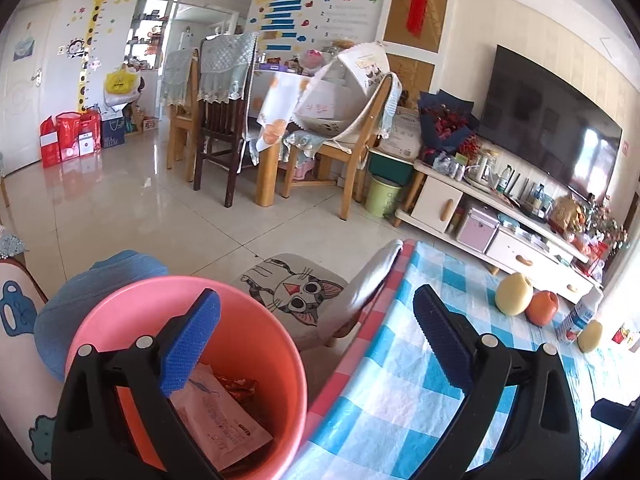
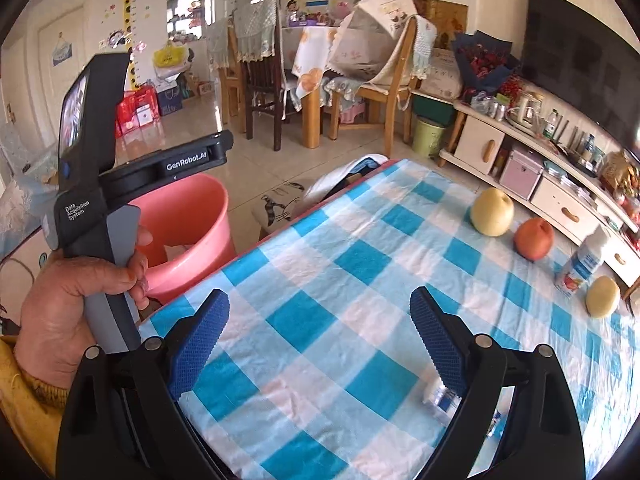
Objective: Collect trash
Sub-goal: 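Bring both open tools back over the table, then move left tool to the white MagicDay bag while right tool approaches the green-edged packet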
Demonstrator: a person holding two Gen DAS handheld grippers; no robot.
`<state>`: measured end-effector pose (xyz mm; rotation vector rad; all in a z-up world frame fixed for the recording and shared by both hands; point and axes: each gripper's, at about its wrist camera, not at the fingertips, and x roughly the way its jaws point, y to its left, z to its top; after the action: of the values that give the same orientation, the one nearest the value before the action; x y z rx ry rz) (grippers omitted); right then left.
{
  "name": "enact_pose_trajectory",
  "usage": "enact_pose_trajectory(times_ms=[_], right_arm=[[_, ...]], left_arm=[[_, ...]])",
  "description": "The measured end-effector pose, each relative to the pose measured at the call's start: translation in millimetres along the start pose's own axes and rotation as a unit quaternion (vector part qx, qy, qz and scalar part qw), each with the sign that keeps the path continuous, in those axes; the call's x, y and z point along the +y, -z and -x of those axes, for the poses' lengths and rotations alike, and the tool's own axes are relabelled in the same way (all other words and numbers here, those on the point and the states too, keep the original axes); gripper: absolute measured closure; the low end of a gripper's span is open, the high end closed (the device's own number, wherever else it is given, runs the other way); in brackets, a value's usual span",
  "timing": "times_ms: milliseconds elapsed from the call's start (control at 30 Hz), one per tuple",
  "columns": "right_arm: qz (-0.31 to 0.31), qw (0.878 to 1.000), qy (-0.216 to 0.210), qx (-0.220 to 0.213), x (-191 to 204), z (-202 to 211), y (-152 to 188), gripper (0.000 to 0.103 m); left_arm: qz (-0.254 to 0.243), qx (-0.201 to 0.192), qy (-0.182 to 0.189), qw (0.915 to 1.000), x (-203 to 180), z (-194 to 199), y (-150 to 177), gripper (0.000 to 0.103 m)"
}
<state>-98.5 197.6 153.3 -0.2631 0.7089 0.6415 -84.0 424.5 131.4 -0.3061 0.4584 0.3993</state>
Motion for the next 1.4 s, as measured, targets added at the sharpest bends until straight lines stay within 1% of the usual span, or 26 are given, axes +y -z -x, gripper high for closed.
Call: enact_pose_trajectory(times_ms=[33, 100, 300, 400, 567, 767, 967, 1200, 1400], right_arm=[[-0.007, 1.000, 0.003, -0.004, -4.6, 5.3, 1.9, 0.012], [-0.026, 1.000, 0.009, -0.012, -17.4, 13.6, 5.7, 0.008], [-0.075, 0.997, 0.016, -0.023, -54.6, 32.4, 13.7, 0.008], [-0.089, 0.995, 0.023, -0.027, -69.4, 39.7, 18.6, 0.008], [-0.103, 0.993, 0.033, -0.038, -87.9, 51.3, 25.4, 0.008], [-0.115, 0.991, 0.045, -0.044, -108.0, 62.2, 35.5, 0.008], [-0.123, 0.989, 0.059, -0.050, -126.6, 72.9, 46.0, 0.008], [-0.138, 0.986, 0.073, -0.056, -147.6, 83.7, 56.8, 0.008], [-0.151, 0.984, 0.083, -0.054, -165.2, 90.4, 65.9, 0.008]], left_arm=[[-0.001, 0.003, 0.002, 1.0000, -3.4, 0.1, 0.8, 0.006], [-0.002, 0.008, 0.007, 0.9999, -9.2, 1.5, 3.0, 0.005], [0.005, 0.015, 0.023, 0.9996, -29.9, 7.0, 10.1, 0.005], [0.005, 0.032, 0.036, 0.9988, -42.4, 2.3, 14.7, 0.006], [-0.031, 0.057, 0.049, 0.9967, -71.0, -4.2, 26.5, 0.006], [-0.082, 0.066, 0.066, 0.9922, -105.2, -2.8, 42.0, 0.006], [-0.099, 0.073, 0.106, 0.9867, -132.5, 1.1, 55.0, 0.006], [-0.126, 0.070, 0.137, 0.9800, -160.5, 8.1, 67.0, 0.005], [-0.149, 0.072, 0.163, 0.9726, -181.6, 12.4, 76.6, 0.005]])
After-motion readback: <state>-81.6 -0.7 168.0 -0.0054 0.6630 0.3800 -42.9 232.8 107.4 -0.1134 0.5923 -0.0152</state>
